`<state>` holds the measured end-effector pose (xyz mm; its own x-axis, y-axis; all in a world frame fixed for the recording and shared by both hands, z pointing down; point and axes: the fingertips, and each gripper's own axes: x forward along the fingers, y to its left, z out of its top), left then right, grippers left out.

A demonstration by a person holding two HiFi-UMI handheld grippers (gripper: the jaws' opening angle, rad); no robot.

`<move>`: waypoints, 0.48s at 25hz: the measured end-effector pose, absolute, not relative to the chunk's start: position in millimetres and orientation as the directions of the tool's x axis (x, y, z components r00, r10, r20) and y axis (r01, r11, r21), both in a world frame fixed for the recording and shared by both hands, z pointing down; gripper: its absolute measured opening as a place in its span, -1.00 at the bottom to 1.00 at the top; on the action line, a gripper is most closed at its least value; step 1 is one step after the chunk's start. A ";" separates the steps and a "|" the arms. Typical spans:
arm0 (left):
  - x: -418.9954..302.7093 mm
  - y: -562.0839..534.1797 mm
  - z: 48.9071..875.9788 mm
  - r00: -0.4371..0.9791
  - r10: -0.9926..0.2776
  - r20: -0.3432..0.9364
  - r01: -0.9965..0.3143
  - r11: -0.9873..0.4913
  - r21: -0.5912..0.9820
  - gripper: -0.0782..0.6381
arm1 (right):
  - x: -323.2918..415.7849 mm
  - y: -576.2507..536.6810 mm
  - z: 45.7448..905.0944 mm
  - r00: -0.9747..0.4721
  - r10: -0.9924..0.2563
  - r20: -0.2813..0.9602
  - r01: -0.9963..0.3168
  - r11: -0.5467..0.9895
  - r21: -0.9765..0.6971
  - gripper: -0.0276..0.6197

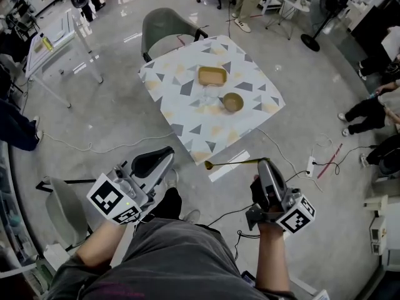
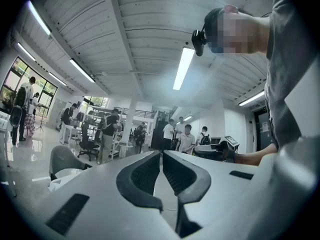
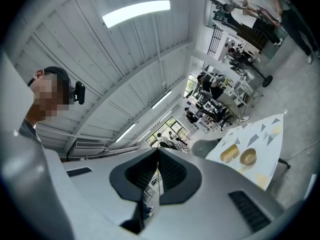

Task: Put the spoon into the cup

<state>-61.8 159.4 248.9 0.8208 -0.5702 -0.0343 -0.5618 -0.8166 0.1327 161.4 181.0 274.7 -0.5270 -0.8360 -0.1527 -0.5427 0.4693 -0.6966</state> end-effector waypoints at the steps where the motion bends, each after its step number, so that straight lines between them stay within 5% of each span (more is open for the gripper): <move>1: -63.1 151.6 251.1 0.821 -0.570 -0.032 -0.561 -0.816 0.136 -0.68 | 160.4 173.7 276.8 -0.525 -0.838 -0.149 -0.544 0.464 -0.699 -0.84; 12: -84.1 53.5 272.4 0.828 -0.561 -0.009 -0.552 -0.817 0.168 -0.69 | 137.1 79.9 293.0 -0.519 -0.847 -0.117 -0.552 0.437 -0.710 -0.84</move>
